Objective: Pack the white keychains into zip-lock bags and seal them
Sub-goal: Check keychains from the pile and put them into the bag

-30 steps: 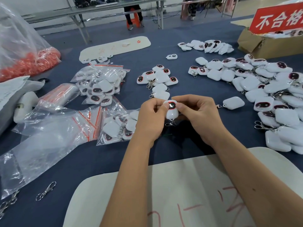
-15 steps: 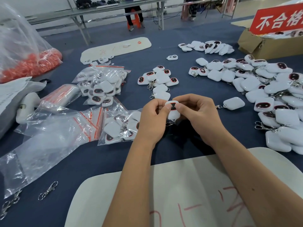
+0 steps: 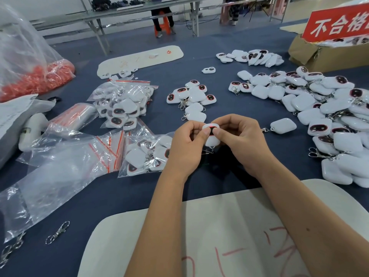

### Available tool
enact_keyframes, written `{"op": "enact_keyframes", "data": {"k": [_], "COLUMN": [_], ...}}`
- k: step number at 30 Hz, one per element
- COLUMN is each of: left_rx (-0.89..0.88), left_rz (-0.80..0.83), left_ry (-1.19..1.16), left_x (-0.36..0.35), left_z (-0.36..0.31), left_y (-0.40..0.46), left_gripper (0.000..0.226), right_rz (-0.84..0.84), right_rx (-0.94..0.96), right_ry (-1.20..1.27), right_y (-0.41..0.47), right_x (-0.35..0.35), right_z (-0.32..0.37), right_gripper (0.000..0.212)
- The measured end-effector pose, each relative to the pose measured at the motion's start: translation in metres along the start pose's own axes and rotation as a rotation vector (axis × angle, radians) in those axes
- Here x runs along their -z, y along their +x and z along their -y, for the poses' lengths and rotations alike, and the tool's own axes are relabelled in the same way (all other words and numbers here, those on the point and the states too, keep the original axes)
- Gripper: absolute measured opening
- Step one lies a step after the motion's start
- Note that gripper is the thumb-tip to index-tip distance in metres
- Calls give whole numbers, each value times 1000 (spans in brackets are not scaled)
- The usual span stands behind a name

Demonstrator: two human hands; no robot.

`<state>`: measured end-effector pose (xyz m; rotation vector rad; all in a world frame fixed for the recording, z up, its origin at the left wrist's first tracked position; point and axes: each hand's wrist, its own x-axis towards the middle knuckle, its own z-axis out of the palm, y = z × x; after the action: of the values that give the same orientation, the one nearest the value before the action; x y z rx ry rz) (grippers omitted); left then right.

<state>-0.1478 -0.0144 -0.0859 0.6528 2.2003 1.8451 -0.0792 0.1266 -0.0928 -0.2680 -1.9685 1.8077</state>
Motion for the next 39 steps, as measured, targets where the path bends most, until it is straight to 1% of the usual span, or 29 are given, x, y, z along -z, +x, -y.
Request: {"op": "enact_keyframes", "data": {"k": [9,12,15,18,20,23,26,29,31,33,34,36,39], "left_rx": [-7,-5,3,-18,-51,-82,-101,-162,-237,-304,-309,-251,-101], "left_rz": [25,-3,-82,-92,-77,-97,-102,-148,-269,-430,-494,-548,-478], "left_ry": [-11,-22,-50,-44,-31,-24,4,122,218,424,549,728,890], "left_x": [1,1,0,-1,-2,-2,-1,-3,-3,2,6,13,15], "left_z": [-1,-2,-1,0,0,-1,-3,-9,-14,-17,-17,-16,-14], "left_y": [-1,-1,1,2,1,2,2,1,0,-1,-1,-1,-2], "left_gripper": [13,12,11,9,8,7,6,6,3,7,9,18,41], "right_rz": [17,23,110,70,51,82,79,37,13,14,18,18,9], "right_rx": [2,14,8,19,9,-7,-1,-3,-8,-17,-19,-17,0], "right_ry": [-8,-1,-11,-85,-52,-1,-2,0,-7,-24,-36,-44,-45], "right_y": [1,1,0,0,0,0,-1,0,0,1,0,1,0], "right_x": [2,2,0,-2,0,2,0,-1,0,1,1,0,-1], "right_z": [1,2,3,2,1,2,2,1,1,0,0,-1,0], "right_gripper": [7,7,18,27,28,26,26,26,26,26,27,27,30]}}
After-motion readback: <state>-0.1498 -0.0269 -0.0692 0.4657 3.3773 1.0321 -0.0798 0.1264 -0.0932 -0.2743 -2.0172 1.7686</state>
